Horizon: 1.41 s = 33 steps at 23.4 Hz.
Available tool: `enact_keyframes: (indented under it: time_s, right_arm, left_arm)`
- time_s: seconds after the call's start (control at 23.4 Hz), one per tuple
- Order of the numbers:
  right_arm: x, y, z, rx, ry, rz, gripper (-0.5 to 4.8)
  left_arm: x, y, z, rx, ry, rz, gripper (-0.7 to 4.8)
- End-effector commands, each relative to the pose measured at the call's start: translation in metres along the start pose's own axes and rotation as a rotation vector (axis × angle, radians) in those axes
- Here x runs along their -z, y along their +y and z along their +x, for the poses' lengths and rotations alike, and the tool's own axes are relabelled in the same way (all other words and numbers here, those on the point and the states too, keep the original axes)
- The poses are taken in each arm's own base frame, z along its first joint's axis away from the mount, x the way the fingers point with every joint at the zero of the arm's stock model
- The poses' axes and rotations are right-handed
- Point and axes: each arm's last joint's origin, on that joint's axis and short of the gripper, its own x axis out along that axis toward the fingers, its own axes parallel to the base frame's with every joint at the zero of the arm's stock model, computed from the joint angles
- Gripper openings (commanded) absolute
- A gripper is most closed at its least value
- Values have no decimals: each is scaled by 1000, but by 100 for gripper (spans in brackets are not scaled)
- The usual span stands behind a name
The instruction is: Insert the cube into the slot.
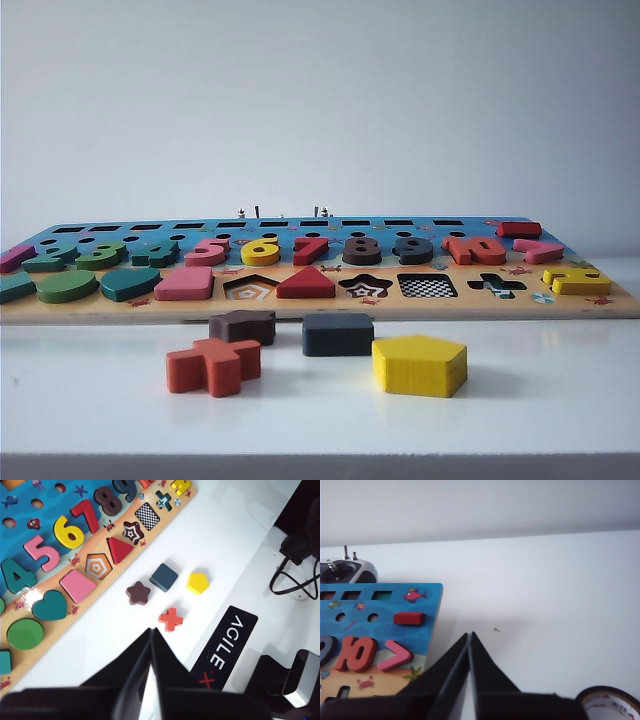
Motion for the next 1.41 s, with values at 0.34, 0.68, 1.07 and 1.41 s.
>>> enact_keyframes:
  time_s: [0.34,0.68,1.07,1.41]
  right_arm:
    - [-70,33,18,-192,130,-29,-2]
    - [-87,72,40,-458,501,-316,33]
    - [-100,123,45,-834,601,-659,293]
    - [-78,157,51,-947,634,-967,292]
  left_arm:
    - [-13,4,3,-2,-56,35,20]
    - [-14,4,3,-4,-67,42,20]
    - [-14,5,3,-5,-67,42,20]
    - [-14,5,3,-5,-67,43,20]
